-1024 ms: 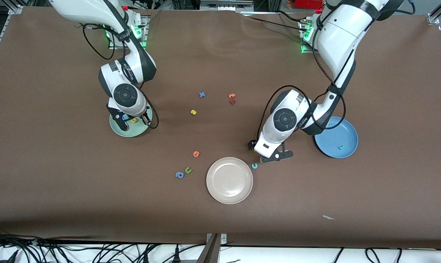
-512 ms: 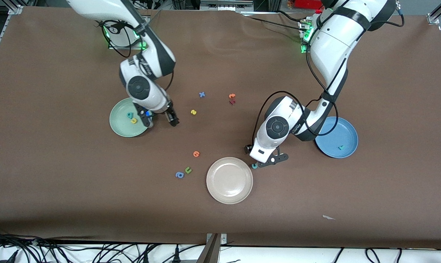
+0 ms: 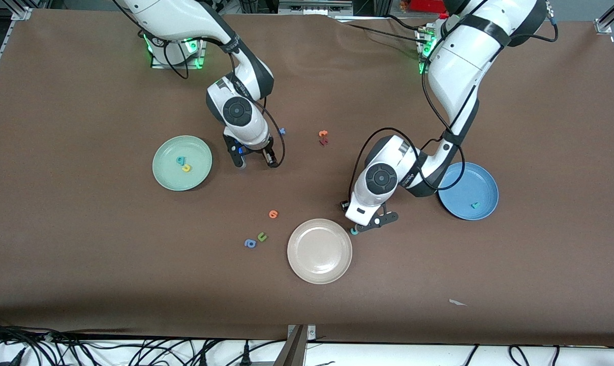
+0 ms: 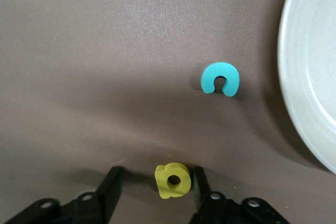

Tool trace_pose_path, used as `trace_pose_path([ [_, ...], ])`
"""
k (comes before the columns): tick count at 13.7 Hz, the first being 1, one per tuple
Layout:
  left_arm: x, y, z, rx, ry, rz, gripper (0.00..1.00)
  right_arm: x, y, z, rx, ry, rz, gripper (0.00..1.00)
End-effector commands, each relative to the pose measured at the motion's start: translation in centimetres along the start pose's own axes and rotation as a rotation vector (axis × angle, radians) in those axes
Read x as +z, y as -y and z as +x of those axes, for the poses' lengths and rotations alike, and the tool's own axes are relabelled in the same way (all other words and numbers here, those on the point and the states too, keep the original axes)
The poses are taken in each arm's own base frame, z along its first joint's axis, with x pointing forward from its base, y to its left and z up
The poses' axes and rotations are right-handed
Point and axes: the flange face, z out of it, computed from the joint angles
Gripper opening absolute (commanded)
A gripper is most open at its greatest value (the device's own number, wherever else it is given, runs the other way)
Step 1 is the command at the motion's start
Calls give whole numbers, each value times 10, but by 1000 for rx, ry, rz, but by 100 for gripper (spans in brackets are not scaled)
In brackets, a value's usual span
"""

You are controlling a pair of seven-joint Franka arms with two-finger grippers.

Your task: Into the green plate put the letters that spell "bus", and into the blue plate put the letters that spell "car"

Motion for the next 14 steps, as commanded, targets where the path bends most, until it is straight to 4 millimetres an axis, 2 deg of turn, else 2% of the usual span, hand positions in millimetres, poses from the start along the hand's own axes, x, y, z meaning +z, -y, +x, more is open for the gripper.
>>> trace_pose_path([
  [1, 1, -4, 2, -18, -2, 10, 49, 8, 1, -5, -17, -13, 10, 69],
  [2, 0, -5, 3, -18, -5, 6, 43, 7, 2, -4, -16, -14, 12, 66],
  [5, 2, -4, 4, -19, -3, 9, 31, 10, 3, -5, -26, -14, 21, 38],
  [8, -6, 0, 10, -16, -11, 3, 27, 10, 3, -4, -28, -18, 21, 9],
  [9, -16, 4, 16, -23, -20, 0, 26, 10, 3, -5, -29, -18, 21, 8],
  [10, -25, 18, 31, -35, -33, 2, 26, 6, 4, -4, -28, -19, 22, 8],
  [12, -42, 43, 50, 18, -11, 37, 24, -19, 7, 5, -21, -36, 23, 8],
  [14, -62, 81, 75, 97, 19, 62, 24, -46, 2, 24, -115, -102, -48, 8],
])
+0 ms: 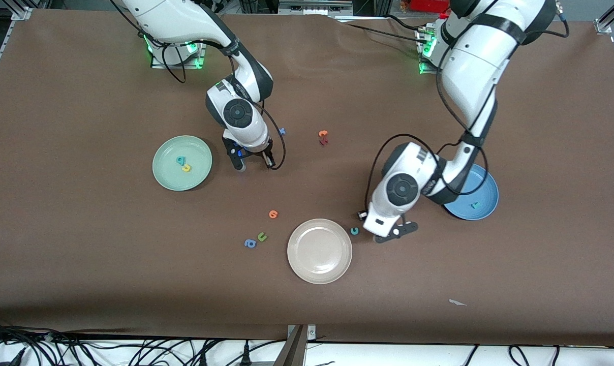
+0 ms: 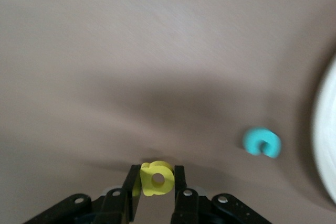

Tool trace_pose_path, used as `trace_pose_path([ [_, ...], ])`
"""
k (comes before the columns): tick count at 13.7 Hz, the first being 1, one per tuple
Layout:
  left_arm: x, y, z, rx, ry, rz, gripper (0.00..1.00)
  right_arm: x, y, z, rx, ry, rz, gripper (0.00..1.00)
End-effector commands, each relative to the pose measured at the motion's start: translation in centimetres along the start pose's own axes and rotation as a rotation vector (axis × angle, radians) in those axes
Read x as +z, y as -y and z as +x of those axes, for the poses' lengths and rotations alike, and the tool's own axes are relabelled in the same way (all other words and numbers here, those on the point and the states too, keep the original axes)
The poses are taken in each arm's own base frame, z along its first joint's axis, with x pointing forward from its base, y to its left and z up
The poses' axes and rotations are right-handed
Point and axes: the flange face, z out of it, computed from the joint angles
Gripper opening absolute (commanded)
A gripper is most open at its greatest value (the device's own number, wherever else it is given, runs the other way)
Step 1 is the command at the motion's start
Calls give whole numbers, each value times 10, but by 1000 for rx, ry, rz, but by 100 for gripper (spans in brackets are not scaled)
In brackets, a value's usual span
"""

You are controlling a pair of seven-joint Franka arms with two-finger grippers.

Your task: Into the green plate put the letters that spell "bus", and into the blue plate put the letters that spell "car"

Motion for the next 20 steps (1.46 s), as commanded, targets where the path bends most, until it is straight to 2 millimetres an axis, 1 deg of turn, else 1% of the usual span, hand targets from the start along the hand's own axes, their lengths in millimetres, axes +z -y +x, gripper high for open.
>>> trace_pose_path([
  [1, -37, 52, 24, 134, 53, 47, 24, -46, -12, 34, -130, -78, -105, 8],
  [2, -42, 76, 34, 173, 85, 65, 24, -57, -17, 52, -177, -87, -149, 9],
  [3, -47, 97, 39, 230, 121, 81, 24, -71, -21, 81, -208, -94, -180, 9],
  [4, -47, 116, 46, 288, 154, 89, 24, -80, -25, 115, -225, -96, -213, 9],
  [5, -48, 132, 52, 334, 174, 92, 25, -80, -31, 148, -260, -91, -241, 9],
  [6, -48, 151, 59, 363, 175, 108, 26, -74, -40, 175, -276, -81, -269, 11],
  [7, -46, 169, 67, 393, 178, 120, 26, -70, -46, 188, -277, -70, -286, 20],
  [8, -40, 183, 70, 419, 191, 119, 26, -66, -47, 192, -264, -63, -293, 72],
  [9, -40, 196, 72, 435, 193, 128, 26, -67, -47, 192, -259, -62, -291, 100],
  [10, -40, 205, 70, 441, 195, 136, 26, -72, -46, 187, -271, -58, -292, 100],
  [12, -37, 219, 63, 459, 169, 126, 28, -83, -37, 168, -286, -40, -280, 100],
  [13, -35, 225, 58, 463, 141, 118, 29, -95, -32, 166, -290, -40, -270, 100],
  [14, -30, 231, 51, 473, 114, 112, 34, -111, -27, 163, -296, -41, -260, 100],
  [15, -25, 237, 46, 488, 97, 120, 40, -129, -18, 162, -304, -45, -238, 100],
  [16, -23, 252, 50, 475, 82, 112, 71, -152, -8, 161, -305, -51, -215, 100],
  [17, -22, 254, 51, 497, 83, 110, 94, -175, 0, 158, -309, -50, -204, 100],
  [18, -26, 255, 53, 495, 80, 98, 100, -197, 6, 159, -336, -46, -196, 100],
  [19, -31, 244, 52, 478, 70, 87, 100, -218, 7, 164, -398, -32, -203, 100],
  [20, -40, 223, 50, 402, 55, 48, 100, -241, 7, 178, -468, -16, -215, 100],
])
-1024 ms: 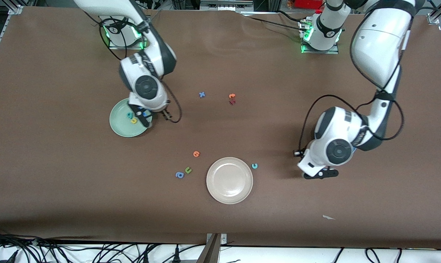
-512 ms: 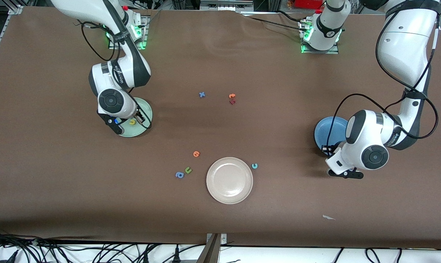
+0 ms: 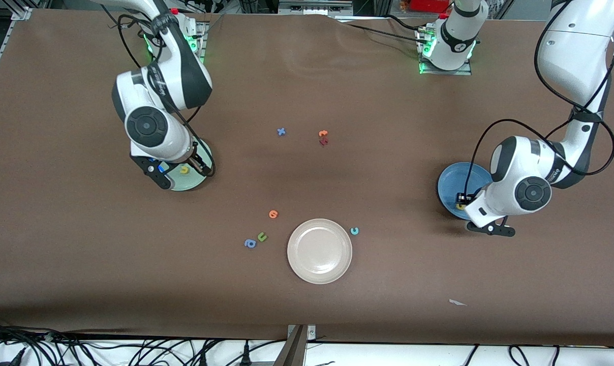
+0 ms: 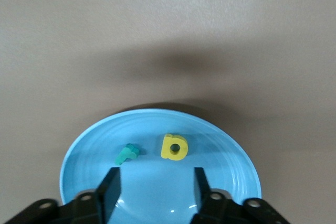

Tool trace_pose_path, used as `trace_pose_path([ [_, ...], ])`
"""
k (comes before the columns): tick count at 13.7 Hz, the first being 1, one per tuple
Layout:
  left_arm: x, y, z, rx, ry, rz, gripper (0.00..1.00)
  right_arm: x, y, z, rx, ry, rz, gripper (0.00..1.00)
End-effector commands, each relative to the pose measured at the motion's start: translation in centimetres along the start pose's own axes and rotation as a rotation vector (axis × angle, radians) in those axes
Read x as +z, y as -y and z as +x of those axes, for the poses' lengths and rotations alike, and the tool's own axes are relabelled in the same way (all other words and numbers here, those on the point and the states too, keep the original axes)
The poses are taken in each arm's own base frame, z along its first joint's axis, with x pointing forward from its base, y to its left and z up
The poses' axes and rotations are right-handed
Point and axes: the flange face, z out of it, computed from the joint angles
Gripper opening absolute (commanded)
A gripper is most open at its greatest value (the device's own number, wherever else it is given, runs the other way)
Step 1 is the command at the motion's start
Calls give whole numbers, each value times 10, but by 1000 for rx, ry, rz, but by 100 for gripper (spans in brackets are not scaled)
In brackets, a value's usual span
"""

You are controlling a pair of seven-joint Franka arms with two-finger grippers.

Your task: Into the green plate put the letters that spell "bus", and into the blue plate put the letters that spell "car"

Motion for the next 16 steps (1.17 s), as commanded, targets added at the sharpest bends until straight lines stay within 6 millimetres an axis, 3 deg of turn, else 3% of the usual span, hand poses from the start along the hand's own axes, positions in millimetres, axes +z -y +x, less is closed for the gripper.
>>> trace_pose_path([
  [1, -30, -55, 3, -91, -46, -62, 100, -58, -27, 34, -145, 44, 7, 100],
  [3, -32, -111, 15, -186, -58, -81, 100, -94, -64, 68, -236, 106, 51, 100],
  [5, -36, -172, 31, -255, -81, -98, 100, -112, -106, 105, -382, 133, 95, 100],
  [6, -35, -193, 36, -283, -84, -106, 100, -122, -124, 114, -484, 120, 117, 100],
  [8, -27, -234, 46, -332, -90, -119, 100, -131, -139, 127, -619, 55, 121, 100],
  [10, -19, -260, 62, -394, -102, -140, 100, -149, -144, 132, -633, -56, 130, 100],
  [11, -14, -271, 69, -408, -108, -148, 100, -149, -141, 135, -631, -77, 138, 100],
  [14, -8, -283, 85, -468, -147, -135, 100, -147, -144, 141, -620, -95, 155, 100],
  [16, -9, -287, 95, -505, -163, -153, 100, -141, -162, 157, -582, -74, 202, 100],
])
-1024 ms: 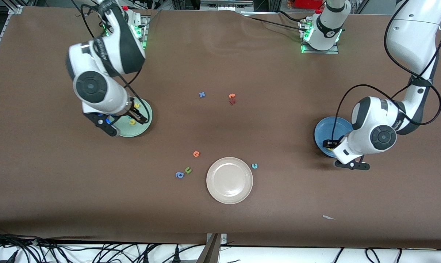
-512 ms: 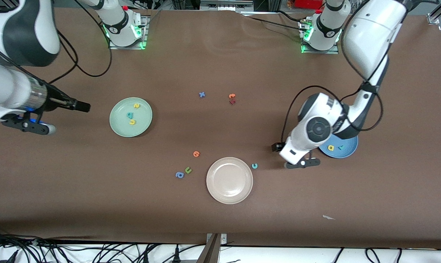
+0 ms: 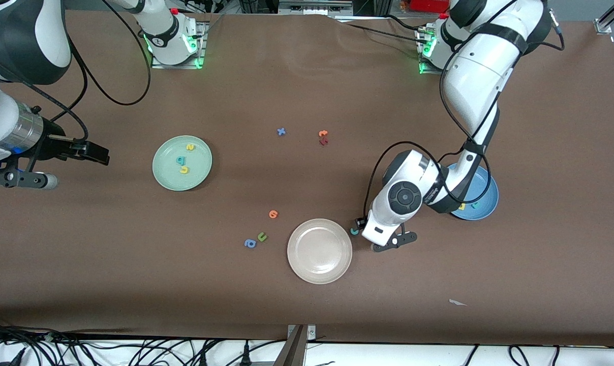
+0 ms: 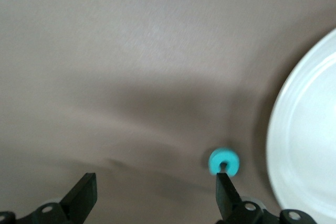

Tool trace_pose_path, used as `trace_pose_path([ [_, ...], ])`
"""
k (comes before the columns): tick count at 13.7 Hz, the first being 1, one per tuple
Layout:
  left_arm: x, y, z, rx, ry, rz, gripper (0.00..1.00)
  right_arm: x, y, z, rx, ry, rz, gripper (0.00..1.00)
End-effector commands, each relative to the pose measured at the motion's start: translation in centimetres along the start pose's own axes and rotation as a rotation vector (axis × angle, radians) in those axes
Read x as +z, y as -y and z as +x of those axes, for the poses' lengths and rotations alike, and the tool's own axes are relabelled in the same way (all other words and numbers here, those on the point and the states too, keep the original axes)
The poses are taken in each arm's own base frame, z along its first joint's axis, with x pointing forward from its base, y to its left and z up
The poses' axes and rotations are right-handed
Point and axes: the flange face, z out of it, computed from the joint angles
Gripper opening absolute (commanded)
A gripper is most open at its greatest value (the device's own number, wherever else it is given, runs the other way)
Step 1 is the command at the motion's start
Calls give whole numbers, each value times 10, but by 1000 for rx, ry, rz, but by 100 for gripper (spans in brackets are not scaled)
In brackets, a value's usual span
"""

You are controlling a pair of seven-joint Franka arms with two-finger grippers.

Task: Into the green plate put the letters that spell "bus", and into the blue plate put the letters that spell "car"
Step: 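Return the right arm to rest while the left gripper reaches the teal u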

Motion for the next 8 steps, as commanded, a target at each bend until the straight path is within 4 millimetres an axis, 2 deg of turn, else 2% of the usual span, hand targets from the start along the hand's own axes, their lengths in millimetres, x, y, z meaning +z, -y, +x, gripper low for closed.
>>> trace_pose_path([
  [1, -3, -15, 12, -47, -27, -27, 100, -9, -26, -6, 3, -10, 74, 100],
  [4, 8, -22, 3, -63, -18, -19, 100, -22, -31, -21, -20, -30, 83, 100],
  [5, 10, -24, 0, -61, -16, -16, 100, -35, -41, -32, -7, -47, 93, 100],
  [7, 15, -28, -5, -68, -11, -12, 100, -26, -49, -67, 6, -15, 97, 100],
  [8, 16, -30, -8, -65, -10, -10, 100, -22, -65, -67, 21, -35, 101, 100],
])
